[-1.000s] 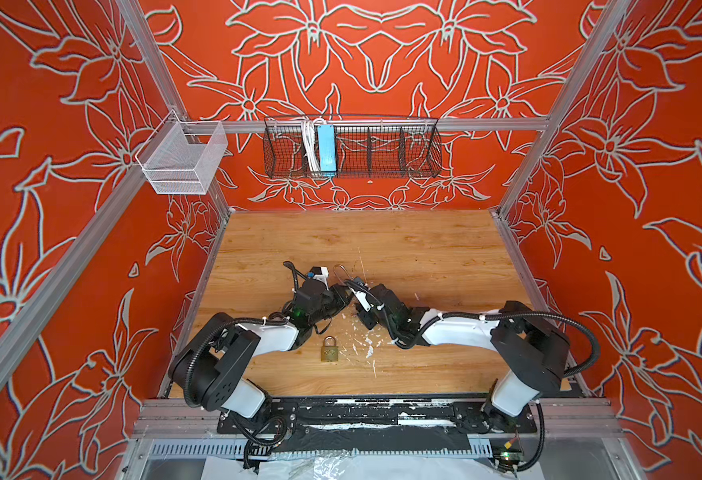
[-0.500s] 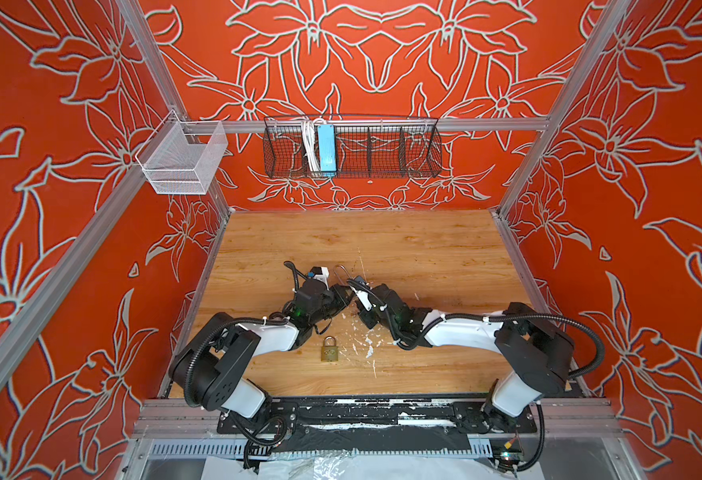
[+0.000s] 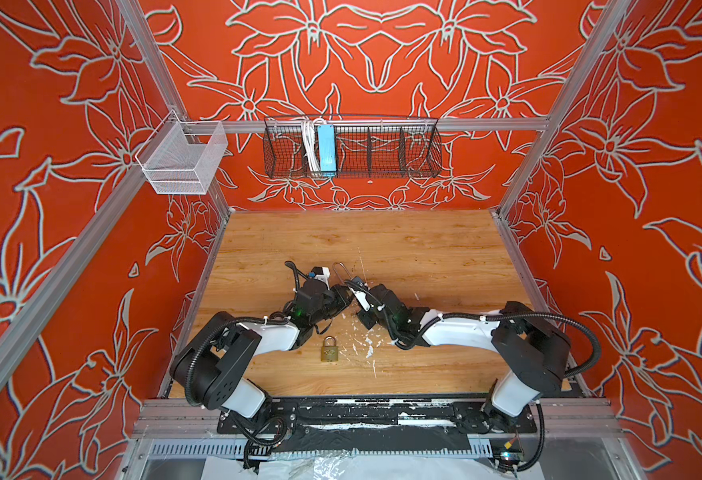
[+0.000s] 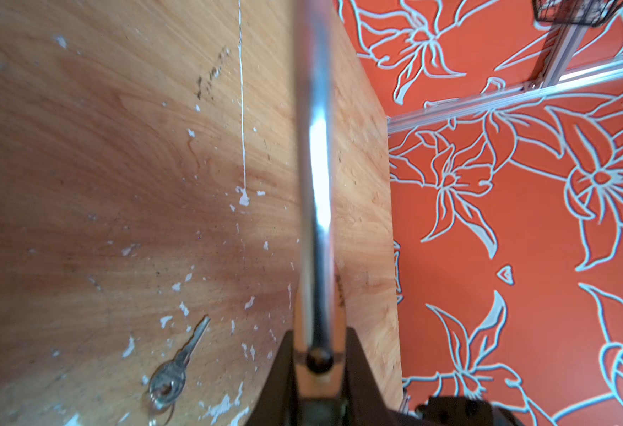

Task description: Unlock with the key

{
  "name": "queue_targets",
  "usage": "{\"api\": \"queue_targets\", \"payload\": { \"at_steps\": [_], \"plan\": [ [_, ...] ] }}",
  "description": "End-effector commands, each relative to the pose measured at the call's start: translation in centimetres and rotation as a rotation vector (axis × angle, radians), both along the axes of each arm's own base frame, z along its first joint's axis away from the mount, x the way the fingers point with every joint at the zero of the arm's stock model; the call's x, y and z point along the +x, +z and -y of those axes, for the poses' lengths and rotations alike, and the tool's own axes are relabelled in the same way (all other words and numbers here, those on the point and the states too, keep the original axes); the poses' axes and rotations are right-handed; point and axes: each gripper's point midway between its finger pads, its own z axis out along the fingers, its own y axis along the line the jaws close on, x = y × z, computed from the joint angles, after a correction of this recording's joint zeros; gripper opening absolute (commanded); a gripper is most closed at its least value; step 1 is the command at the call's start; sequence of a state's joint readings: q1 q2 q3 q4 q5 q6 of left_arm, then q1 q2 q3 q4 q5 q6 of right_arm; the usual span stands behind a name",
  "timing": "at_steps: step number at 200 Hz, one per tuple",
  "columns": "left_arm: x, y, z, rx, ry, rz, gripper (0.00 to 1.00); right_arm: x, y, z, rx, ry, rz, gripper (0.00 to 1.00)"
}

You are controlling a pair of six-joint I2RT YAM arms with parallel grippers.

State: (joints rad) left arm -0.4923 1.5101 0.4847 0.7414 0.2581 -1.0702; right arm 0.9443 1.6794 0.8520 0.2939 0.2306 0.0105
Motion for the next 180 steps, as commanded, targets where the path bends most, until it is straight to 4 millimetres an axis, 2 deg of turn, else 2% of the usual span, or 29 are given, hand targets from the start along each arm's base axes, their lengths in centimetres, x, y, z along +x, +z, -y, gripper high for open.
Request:
{"api": "queue_targets", "payload": {
  "at_steps": [1,24,40,59,67,77,95,105,123,149,180],
  "plan": [
    [0.9,3.7,0.9,-0.048,-0.018,0.125,0.00,0.3,0.5,-0.4,0.011,-0.011,0.011,0.05],
    [0.9,3.3,0.6,-0.035,-0.007,0.140,0.00,0.3,0.7,-0.3,0.030,-0.014,0.004,0.02],
    [0.9,3.2,0.2,-0.024,0.006,0.160,0.00,0.4,0.7,-0.2,0.022,-0.017,0.005,0.05],
    [1.0,3.3,-0.3,0.005,0.016,0.177,0.00,0.6,0.9,0.3,0.000,-0.024,0.024,0.31],
    [1.0,3.4,-0.6,0.032,0.014,0.188,0.00,0.7,1.1,0.7,-0.005,-0.034,0.035,0.38],
    [1.1,3.6,-1.1,0.077,0.013,0.215,0.00,1.0,1.6,1.5,0.005,-0.052,0.046,0.43],
    [0.7,3.9,-1.4,0.177,-0.030,0.291,0.00,1.5,2.8,3.5,0.089,-0.091,0.041,0.48],
    [0.1,4.6,-0.8,0.225,-0.107,0.388,0.00,1.7,3.5,4.8,0.179,-0.103,0.024,0.51],
    [-2.2,6.2,1.5,0.260,-0.325,0.568,0.00,2.0,4.8,6.9,0.374,-0.102,-0.017,0.56],
    [-4.0,7.3,3.7,0.274,-0.543,0.655,0.00,2.0,7.0,9.4,0.536,-0.107,0.017,0.61],
    [-6.4,7.6,4.7,0.248,-0.698,0.783,0.00,2.5,8.7,11.7,0.750,-0.086,-0.011,0.64]
  ]
}}
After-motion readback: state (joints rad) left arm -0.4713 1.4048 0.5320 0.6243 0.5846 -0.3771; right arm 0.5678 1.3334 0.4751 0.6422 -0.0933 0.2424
